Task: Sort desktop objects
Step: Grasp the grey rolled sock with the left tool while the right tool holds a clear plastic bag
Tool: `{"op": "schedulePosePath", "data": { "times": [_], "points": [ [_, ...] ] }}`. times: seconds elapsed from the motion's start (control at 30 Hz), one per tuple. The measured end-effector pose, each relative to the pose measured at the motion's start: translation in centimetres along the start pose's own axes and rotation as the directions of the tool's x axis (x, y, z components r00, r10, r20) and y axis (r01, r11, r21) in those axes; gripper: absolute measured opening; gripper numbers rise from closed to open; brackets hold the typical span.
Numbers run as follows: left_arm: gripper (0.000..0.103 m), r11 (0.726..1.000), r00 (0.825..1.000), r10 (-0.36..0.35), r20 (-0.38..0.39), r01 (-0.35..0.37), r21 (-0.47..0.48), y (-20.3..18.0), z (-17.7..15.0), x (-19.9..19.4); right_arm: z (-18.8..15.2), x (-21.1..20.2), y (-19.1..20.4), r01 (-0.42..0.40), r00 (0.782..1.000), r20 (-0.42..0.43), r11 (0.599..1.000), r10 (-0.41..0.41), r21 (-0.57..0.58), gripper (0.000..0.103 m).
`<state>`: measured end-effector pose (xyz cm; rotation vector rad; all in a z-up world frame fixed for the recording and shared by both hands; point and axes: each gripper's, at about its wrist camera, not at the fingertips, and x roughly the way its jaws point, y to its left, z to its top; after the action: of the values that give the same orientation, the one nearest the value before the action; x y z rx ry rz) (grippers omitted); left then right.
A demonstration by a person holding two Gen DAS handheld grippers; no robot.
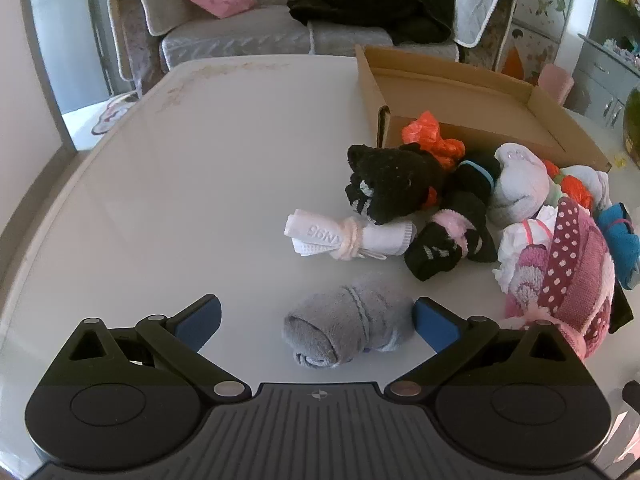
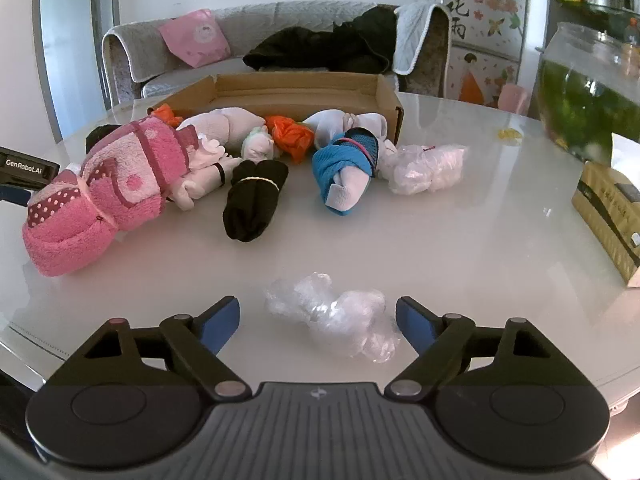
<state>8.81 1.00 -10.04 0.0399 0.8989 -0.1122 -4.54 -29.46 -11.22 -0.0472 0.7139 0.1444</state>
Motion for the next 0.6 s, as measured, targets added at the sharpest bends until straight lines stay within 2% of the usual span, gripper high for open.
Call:
{"op": "schedulePosePath", "data": {
  "times": [0.13, 0.27, 0.37, 0.53, 0.6],
  "points": [
    [0.103, 1.0, 1.0, -0.008, 0.0, 0.008, 0.0, 0.0, -0.1, 0.2, 0.1, 0.0, 0.0, 0.0, 1.0, 0.0, 1.0, 0.0, 0.002, 0.081],
    [0.103, 0.999, 0.999, -0.037, -0.009, 0.037, -0.038, 0.7, -0.5, 0.6, 0.1, 0.0, 0.0, 0.001, 1.0, 0.007, 1.0, -0.001, 0.0, 0.075],
    [0.103, 0.997, 0.999, -0.055, 0.003, 0.055, -0.053, 1.0, -0.8, 0.7, 0.2, 0.0, -0.1, -0.001, 1.0, 0.011, 1.0, 0.001, 0.004, 0.067],
    [0.103, 0.998, 0.999, -0.051, -0.006, 0.051, -0.043, 0.8, -0.7, 0.8, 0.2, -0.1, 0.0, -0.004, 1.0, 0.017, 1.0, 0.004, -0.01, 0.062],
    [0.103, 0.998, 0.999, -0.051, -0.007, 0.051, -0.045, 1.0, -0.8, 0.7, 0.1, -0.2, 0.2, -0.008, 1.0, 0.019, 1.0, 0.009, -0.02, 0.056]
  ]
}}
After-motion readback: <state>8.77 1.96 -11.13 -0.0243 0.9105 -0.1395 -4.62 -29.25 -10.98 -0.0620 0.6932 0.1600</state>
